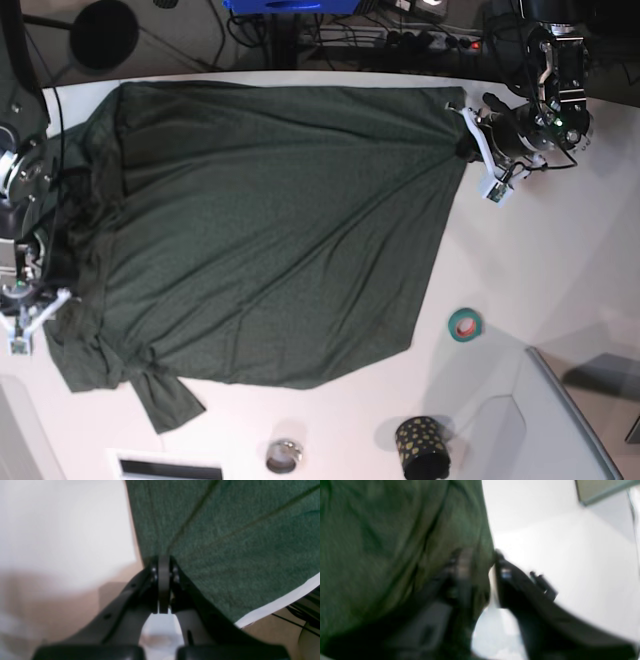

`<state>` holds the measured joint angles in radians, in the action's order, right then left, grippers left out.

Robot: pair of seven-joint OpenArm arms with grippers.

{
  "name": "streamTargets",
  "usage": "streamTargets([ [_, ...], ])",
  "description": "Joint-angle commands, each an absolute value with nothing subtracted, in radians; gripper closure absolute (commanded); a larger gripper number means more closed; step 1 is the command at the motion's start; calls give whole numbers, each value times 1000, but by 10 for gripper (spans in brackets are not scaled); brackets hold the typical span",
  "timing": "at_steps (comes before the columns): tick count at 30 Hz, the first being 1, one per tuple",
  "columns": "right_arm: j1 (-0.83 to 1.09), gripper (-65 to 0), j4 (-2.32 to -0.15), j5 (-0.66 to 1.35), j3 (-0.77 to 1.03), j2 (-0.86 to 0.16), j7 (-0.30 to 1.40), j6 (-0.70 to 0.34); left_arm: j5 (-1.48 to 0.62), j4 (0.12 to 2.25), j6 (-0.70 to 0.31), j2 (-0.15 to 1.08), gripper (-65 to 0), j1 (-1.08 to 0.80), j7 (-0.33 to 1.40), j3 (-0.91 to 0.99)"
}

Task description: Layout the t-shirt on the table in an organized manner, then fold the t-shirt properly

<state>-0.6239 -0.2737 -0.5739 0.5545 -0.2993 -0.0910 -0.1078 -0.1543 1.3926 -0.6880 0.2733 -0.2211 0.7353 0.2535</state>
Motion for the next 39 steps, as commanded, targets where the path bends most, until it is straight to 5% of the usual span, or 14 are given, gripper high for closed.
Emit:
streamTargets([
  [1, -661, -285, -291, -573, 555, -326, -96, -44, -150, 1425, -687, 285, 0, -225, 737, 257],
  [3, -661, -333, -298, -573, 555, -331, -4, 18, -150, 1457, -687, 285, 0, -229, 739, 257],
  [7, -585, -239, -412, -565, 564, -341, 54, -16, -151, 1538, -687, 282, 0, -248, 740, 257],
  [14, -288, -18, -1024, -321, 662, -216, 378, -335, -139, 1572, -682, 208, 0, -199, 788, 248],
  [17, -202, -12, -1187, -259, 662, -179, 510, -449, -139, 1508, -680, 199, 0, -163, 789, 248],
  [28, -200, -8, -974, -260, 685, -214, 518, -441, -139, 1371, -680, 206, 0, -114, 785, 257],
  [39, -183, -8, -900, -262, 800, -254, 499, -271, -139, 1302, -680, 222, 0, -128, 733, 257],
])
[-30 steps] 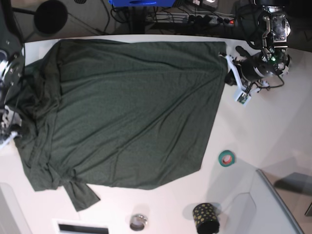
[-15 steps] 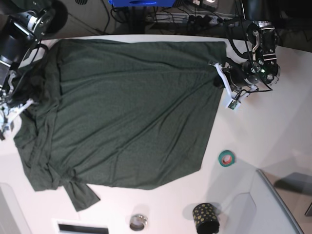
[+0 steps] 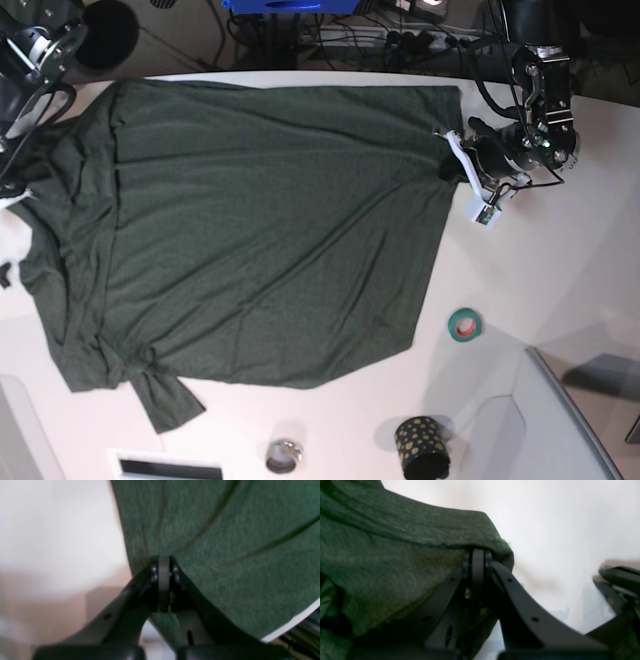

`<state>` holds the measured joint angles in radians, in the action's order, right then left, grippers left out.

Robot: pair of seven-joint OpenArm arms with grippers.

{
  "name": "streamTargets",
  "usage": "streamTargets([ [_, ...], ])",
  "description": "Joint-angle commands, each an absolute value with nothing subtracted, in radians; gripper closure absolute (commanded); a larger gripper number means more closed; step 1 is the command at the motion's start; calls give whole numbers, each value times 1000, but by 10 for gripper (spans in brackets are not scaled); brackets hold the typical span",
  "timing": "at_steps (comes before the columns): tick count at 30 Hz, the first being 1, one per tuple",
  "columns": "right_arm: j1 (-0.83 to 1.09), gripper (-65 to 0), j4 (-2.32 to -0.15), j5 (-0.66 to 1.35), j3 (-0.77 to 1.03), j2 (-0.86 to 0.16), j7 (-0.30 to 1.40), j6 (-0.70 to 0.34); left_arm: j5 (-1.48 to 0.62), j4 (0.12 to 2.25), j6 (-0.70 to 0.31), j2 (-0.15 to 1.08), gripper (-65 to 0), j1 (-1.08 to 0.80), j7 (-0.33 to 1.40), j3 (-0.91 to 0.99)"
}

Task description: Layout the t-shirt on the table in an organized manner, then fold the t-shirt properly

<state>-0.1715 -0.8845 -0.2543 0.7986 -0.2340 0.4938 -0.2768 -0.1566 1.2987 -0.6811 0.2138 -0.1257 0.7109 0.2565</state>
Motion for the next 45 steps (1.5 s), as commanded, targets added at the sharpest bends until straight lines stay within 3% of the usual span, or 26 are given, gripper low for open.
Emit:
streamTargets([
  [1, -183, -8, -901, -262, 800, -254, 496, -237, -139, 1299, -680, 222, 0, -134, 725, 257],
  [9, -159, -8, -1061, -262, 802, -236, 503, -209, -148, 1362, -680, 222, 0, -140, 730, 257],
  [15, -62, -21, -1457, -257, 920, -85, 495, -228, -151, 1521, -688, 206, 0, -231, 733, 351],
  [19, -51, -173, -1560, -219, 1067, 15, 501, -384, -154, 1560, -698, 171, 0, -298, 733, 498],
  [22, -33, -270, -1557, -21, 1205, 53, 567, -535, -229, 1555, -698, 156, 0, -343, 748, 622],
  [26, 21, -300, -1529, 197, 1297, 51, 745, -607, -349, 1555, -698, 159, 0, -380, 845, 742],
  [29, 64, -300, -1501, 288, 1311, 35, 765, -608, -401, 1557, -698, 159, 0, -406, 854, 757],
  [30, 74, -300, -1478, 314, 1311, 31, 765, -608, -415, 1558, -698, 157, -30, -415, 854, 757],
  [32, 85, -305, -1434, 361, 1314, 7, 768, -615, -449, 1557, -698, 154, -155, -423, 854, 757],
  [33, 94, -327, -1403, 387, 1314, -8, 771, -630, -473, 1555, -698, 153, -217, -423, 855, 757],
  [36, 107, -417, -1296, 475, 1316, -59, 826, -697, -552, 1555, -698, 153, -326, -444, 855, 757],
  [39, 117, -497, -1170, 549, 1316, -116, 863, -698, -613, 1555, -698, 156, -346, -461, 855, 757],
  [45, 113, -501, -998, 565, 1310, -200, 860, -698, -610, 1554, -698, 150, -351, -495, 855, 757],
])
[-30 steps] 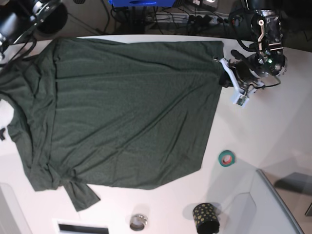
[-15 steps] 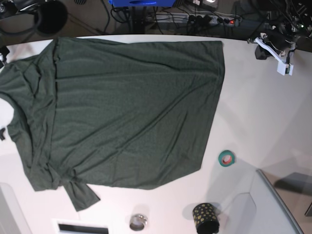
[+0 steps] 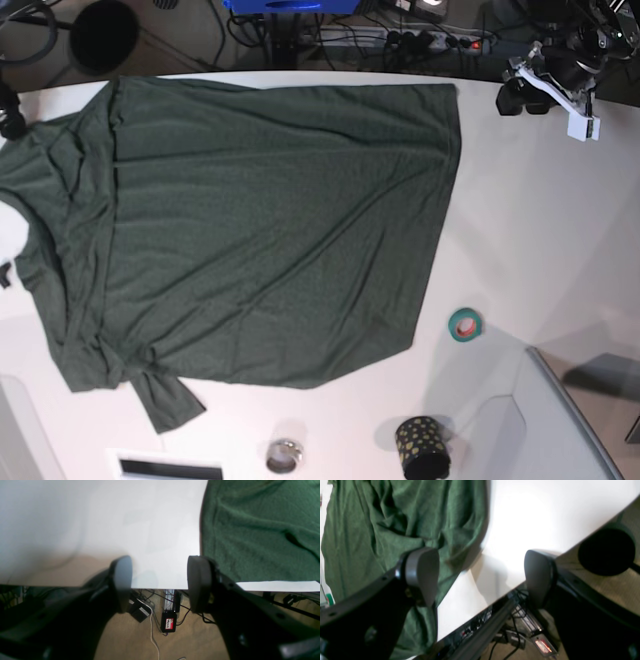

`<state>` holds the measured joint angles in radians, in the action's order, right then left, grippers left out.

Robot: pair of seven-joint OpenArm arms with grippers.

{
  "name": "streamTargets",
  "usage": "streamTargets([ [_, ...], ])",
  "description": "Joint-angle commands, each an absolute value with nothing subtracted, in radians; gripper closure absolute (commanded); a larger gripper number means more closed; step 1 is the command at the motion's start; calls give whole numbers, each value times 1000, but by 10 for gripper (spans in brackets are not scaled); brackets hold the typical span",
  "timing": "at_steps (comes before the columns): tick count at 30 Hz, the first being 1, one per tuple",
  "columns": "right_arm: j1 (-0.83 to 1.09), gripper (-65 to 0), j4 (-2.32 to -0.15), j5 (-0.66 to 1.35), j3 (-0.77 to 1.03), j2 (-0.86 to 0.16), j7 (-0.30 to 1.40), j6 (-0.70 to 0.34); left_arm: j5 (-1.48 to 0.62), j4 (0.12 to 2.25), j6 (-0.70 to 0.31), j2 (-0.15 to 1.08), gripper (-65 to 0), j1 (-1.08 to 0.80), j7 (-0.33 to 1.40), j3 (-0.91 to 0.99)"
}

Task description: Layout the t-shirt on the table in an organized manner, then fold the t-shirt properly

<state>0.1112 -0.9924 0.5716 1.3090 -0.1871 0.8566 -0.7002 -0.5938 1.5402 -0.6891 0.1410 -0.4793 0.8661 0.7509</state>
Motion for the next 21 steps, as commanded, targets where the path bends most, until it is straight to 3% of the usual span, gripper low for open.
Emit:
streamTargets([
  [1, 111, -501, -995, 565, 1310, -202, 860, -698, -610, 1554, -698, 150, -351, -499, 855, 757],
  [14, 105, -500, -1086, 565, 1182, -202, 868, -698, -610, 1500, -698, 143, -346, -518, 854, 768],
  [21, 96, -500, -1012, 562, 1182, -211, 828, -698, -610, 1534, -698, 142, -346, -524, 852, 757],
])
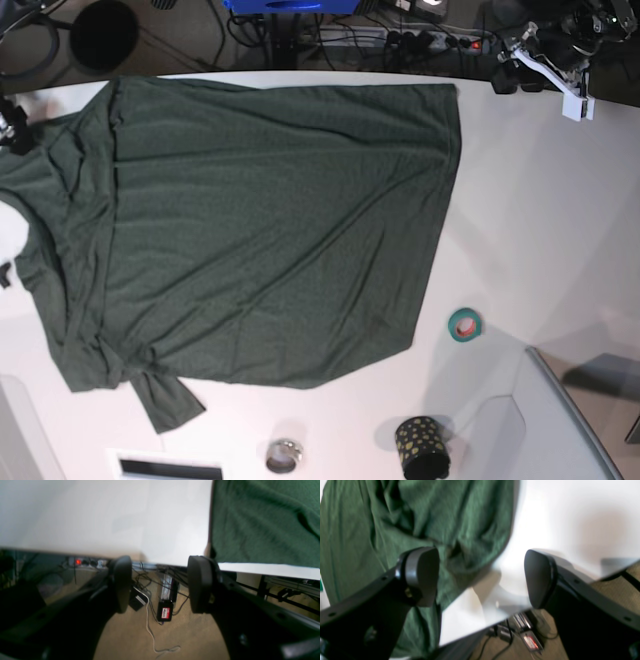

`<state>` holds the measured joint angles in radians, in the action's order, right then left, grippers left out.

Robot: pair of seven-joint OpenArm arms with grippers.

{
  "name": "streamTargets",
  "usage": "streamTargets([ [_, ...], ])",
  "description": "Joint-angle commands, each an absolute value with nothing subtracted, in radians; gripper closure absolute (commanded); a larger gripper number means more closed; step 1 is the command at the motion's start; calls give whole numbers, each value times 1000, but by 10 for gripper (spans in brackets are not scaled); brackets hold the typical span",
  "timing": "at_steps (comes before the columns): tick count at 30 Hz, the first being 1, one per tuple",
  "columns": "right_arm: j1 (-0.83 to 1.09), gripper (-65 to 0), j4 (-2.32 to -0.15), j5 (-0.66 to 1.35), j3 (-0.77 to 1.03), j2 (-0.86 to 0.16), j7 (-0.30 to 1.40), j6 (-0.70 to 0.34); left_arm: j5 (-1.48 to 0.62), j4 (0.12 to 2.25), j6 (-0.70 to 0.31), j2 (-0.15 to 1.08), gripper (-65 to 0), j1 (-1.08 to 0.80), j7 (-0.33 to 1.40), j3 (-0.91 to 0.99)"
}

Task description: Layout the t-shirt on the table in an organized manner, then fold the t-shirt properly

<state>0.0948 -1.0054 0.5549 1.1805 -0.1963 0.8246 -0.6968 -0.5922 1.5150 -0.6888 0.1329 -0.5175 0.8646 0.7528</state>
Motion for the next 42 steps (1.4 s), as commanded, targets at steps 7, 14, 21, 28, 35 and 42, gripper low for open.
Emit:
streamTargets([
  [7, 76, -500, -946, 562, 1173, -213, 785, -698, -610, 1590, -698, 122, -346, -532, 852, 722],
  [14, 54, -500, -889, 562, 1173, -213, 783, -698, -610, 1590, -698, 122, -346, -535, 851, 659],
  [21, 59, -311, -874, 561, 1173, -213, 783, -698, -610, 1586, -698, 122, -349, -538, 851, 607],
  [28, 54, -68, -731, 561, 1171, -274, 785, -698, -607, 1581, -698, 104, -354, -561, 731, 472],
  [35, 58, -9, -714, 561, 1171, -286, 785, -698, -513, 1554, -698, 96, -354, -576, 679, 392],
  [42, 58, -9, -714, 561, 1171, -286, 785, -698, -512, 1547, -698, 48, -355, -576, 679, 510],
])
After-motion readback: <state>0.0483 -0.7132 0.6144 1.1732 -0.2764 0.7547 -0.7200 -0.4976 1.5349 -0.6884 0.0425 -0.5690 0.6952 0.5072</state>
